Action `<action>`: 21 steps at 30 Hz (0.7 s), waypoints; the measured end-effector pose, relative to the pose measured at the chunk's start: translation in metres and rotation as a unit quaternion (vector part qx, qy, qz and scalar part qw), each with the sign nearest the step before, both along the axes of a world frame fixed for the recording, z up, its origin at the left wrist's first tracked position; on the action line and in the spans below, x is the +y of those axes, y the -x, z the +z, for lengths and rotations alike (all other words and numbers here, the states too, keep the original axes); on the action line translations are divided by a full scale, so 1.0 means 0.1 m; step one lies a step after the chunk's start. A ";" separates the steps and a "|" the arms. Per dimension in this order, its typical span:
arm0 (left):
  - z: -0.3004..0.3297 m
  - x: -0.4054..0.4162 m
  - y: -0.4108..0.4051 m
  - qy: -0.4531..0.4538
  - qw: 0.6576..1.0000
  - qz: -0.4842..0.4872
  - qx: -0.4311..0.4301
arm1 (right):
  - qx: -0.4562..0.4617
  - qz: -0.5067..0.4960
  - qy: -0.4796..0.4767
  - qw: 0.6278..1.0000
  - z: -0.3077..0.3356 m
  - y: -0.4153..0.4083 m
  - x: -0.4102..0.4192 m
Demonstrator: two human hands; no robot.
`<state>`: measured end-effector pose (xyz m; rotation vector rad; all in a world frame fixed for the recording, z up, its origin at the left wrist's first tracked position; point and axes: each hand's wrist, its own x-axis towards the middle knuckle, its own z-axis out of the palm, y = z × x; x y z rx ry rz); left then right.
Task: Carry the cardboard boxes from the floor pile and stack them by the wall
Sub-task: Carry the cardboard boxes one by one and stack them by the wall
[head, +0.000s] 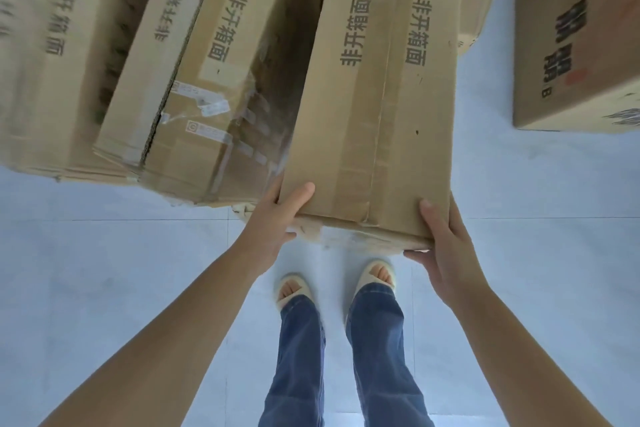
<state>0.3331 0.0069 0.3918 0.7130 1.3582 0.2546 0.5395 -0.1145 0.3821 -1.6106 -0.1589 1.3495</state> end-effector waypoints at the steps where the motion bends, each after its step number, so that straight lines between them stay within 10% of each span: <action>1: 0.17 -0.01 -0.04 -0.006 1.000 -0.001 -0.010 | -0.002 -0.007 -0.005 1.000 0.18 -0.05 0.00; 21: 3.40 -0.42 0.17 -0.201 0.977 0.023 -0.070 | -0.123 0.024 -0.174 0.977 3.35 0.10 -0.30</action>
